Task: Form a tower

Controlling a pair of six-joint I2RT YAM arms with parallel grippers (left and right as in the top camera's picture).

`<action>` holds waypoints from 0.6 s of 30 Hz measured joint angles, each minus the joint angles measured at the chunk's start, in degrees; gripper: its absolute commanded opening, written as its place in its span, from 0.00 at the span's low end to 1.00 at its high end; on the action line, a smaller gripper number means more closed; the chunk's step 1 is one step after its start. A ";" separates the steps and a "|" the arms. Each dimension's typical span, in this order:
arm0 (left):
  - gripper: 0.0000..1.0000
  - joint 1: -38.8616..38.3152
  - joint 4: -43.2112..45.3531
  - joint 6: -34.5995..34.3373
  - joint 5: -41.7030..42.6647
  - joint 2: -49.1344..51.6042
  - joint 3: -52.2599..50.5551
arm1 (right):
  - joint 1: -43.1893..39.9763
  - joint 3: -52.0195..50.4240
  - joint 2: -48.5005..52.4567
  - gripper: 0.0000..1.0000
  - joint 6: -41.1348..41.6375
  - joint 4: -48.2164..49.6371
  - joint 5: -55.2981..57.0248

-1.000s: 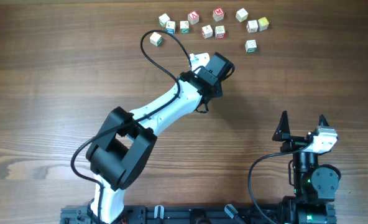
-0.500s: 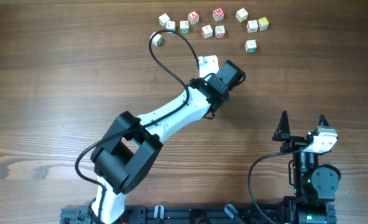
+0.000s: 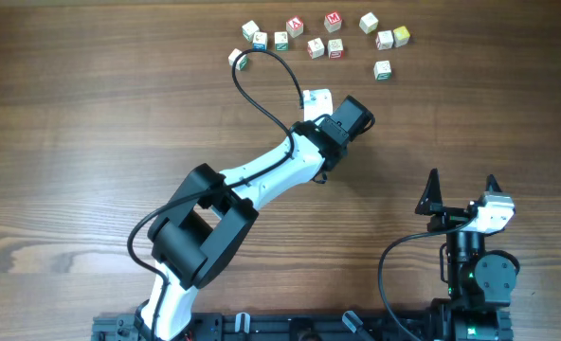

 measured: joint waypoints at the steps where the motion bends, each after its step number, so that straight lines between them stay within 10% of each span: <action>1: 0.35 0.00 0.00 0.00 0.00 0.00 0.00 | 0.00 0.00 0.00 1.00 0.00 0.00 0.00; 14: 0.89 0.00 -0.02 -0.15 0.13 0.81 -0.02 | 0.00 0.00 0.02 1.00 0.00 0.00 0.00; 18: 0.88 0.00 0.72 -0.20 0.15 0.81 -0.02 | 0.00 0.00 0.00 1.00 0.00 0.00 0.00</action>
